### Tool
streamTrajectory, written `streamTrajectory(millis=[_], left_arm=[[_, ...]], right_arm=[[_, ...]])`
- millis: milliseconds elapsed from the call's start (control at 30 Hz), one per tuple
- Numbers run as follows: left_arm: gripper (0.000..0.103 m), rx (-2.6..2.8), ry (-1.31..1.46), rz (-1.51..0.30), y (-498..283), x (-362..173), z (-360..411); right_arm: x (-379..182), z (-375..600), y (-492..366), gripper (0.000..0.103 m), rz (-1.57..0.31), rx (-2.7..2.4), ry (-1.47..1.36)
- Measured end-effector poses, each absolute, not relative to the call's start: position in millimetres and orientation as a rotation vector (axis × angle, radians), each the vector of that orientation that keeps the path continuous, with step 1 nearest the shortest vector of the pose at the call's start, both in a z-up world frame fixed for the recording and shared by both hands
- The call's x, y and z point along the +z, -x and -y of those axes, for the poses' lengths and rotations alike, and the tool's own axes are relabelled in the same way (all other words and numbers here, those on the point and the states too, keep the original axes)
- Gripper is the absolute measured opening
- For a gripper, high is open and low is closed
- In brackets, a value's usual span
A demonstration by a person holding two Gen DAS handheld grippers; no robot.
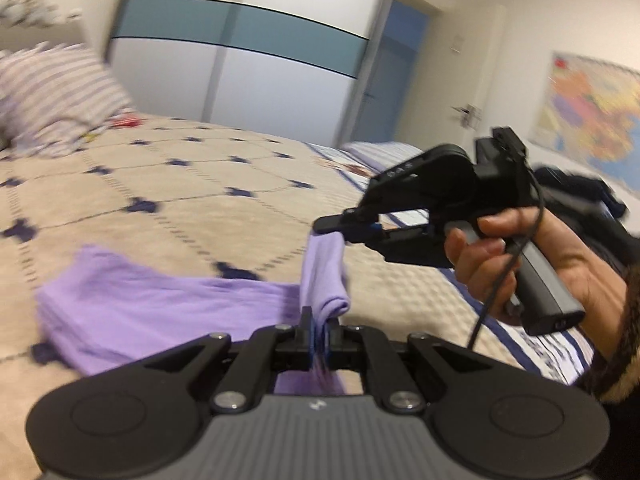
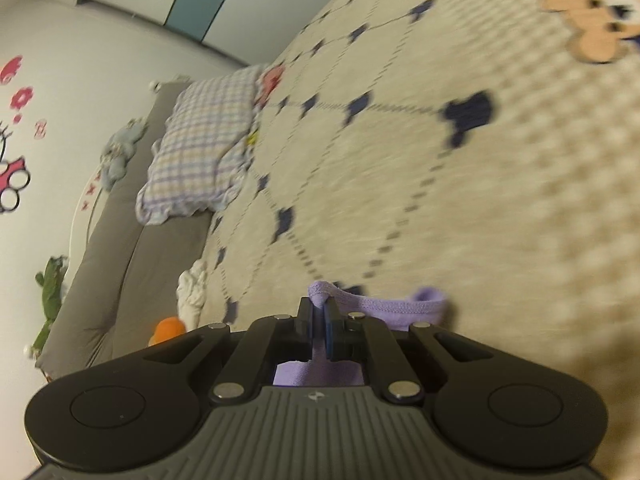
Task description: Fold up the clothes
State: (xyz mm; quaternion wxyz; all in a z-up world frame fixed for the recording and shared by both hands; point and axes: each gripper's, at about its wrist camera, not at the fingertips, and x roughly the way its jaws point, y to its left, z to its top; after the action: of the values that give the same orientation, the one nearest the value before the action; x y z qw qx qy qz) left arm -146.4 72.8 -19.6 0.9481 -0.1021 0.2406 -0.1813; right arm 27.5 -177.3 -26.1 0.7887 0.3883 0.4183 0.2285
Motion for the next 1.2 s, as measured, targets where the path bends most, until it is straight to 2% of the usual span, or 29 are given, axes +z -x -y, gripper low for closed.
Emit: streamTrajectory(millis=[400,600,667,733,767,833,867,1067,1200], left_arm=[[0.004,-0.102,0.381,-0.511,134,-36,-183],[0.005,-0.043,0.405,-0.546,128,-51,-202],[0.007,-0.034,0.393,-0.570,125,-53,-202],[0.012,-0.026,0.377,-0.587,124,-51,-204],[0.016,-0.022,0.367,-0.586,127,-49,-205],[0.037,-0.016,0.347,-0.585,127,-43,-207],[0.041,-0.018,0.338,-0.584,123,-39,-208],[0.054,-0.059,0.279,-0.623,75,-26,-209],[0.052,-0.094,0.318,-0.710,37,-34,-213]], right_arm=[[-27,52,-65,0.006,-0.952,0.615,-0.762],[-40,16,-74,0.007,-0.957,0.665,-0.700],[-41,13,-73,0.010,-0.949,0.688,-0.687],[-38,16,-72,0.013,-0.942,0.696,-0.684],[-35,21,-72,0.018,-0.928,0.698,-0.685],[-25,33,-69,0.027,-0.883,0.679,-0.666],[-20,40,-68,0.031,-0.861,0.662,-0.652],[-8,85,-60,0.033,-0.818,0.524,-0.590],[-22,105,-50,0.036,-0.879,0.441,-0.581]])
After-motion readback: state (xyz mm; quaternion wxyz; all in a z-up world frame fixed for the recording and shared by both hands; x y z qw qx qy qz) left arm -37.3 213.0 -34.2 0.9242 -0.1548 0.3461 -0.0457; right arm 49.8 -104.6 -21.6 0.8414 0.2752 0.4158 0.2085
